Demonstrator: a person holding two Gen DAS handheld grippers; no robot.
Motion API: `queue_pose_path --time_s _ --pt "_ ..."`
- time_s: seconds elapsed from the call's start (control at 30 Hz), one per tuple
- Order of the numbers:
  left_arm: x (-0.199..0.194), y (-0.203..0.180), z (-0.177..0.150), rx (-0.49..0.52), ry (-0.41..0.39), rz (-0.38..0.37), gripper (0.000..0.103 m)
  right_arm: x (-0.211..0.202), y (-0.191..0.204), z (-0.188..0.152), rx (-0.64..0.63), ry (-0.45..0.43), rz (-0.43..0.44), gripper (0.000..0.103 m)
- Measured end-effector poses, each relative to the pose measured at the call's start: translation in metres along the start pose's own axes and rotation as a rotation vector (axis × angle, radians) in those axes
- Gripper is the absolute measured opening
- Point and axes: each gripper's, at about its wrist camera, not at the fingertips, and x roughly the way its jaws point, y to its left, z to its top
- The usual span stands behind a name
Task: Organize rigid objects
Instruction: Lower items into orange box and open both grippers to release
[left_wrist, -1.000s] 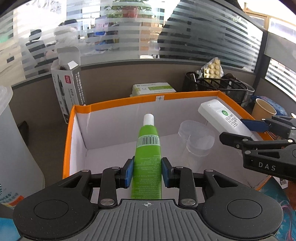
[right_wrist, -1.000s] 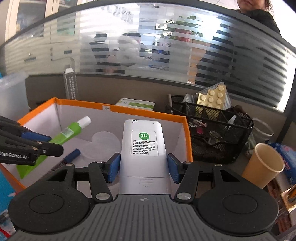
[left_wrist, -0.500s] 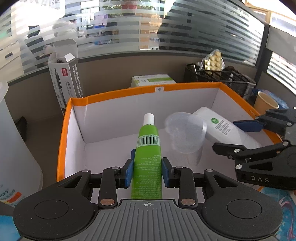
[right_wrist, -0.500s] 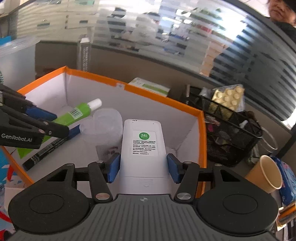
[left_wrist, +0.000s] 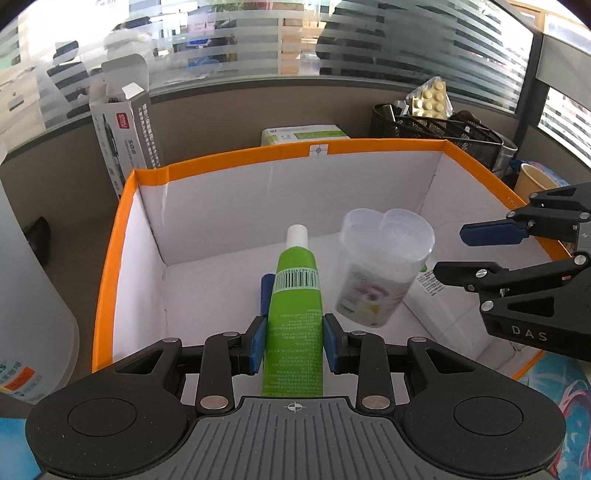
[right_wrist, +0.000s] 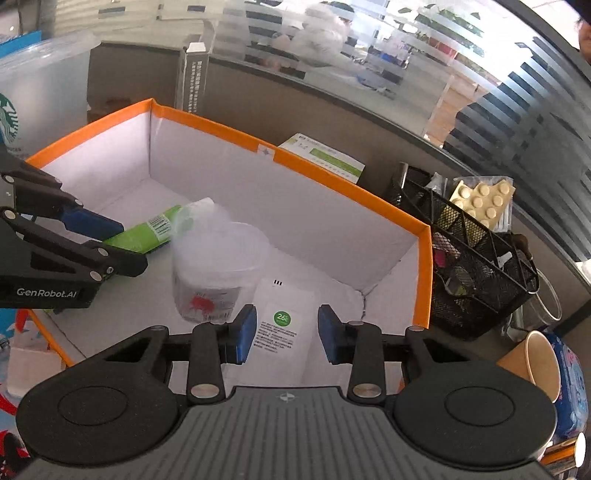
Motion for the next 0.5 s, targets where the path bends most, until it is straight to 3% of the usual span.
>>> queue_pose_path --time_s 0.27,0.33,0.4,0.5 --pt "-0.001 -0.002 -0.001 -0.003 0.003 0.021 0.032 -0.008 -0.003 -0.005 0.005 -0.018 -0.026 0.035" --pt "-0.003 -0.001 -0.001 -0.004 -0.004 0.028 0.038 -0.011 -0.004 -0.007 0.009 -0.025 -0.032 0.035" --pt "-0.008 -0.001 -0.002 -0.007 -0.020 0.032 0.060 -0.016 -0.006 -0.008 0.018 -0.033 -0.035 0.036" --pt "-0.018 -0.004 -0.002 -0.001 -0.043 0.014 0.069 -0.022 -0.008 -0.011 0.026 -0.040 -0.042 0.037"
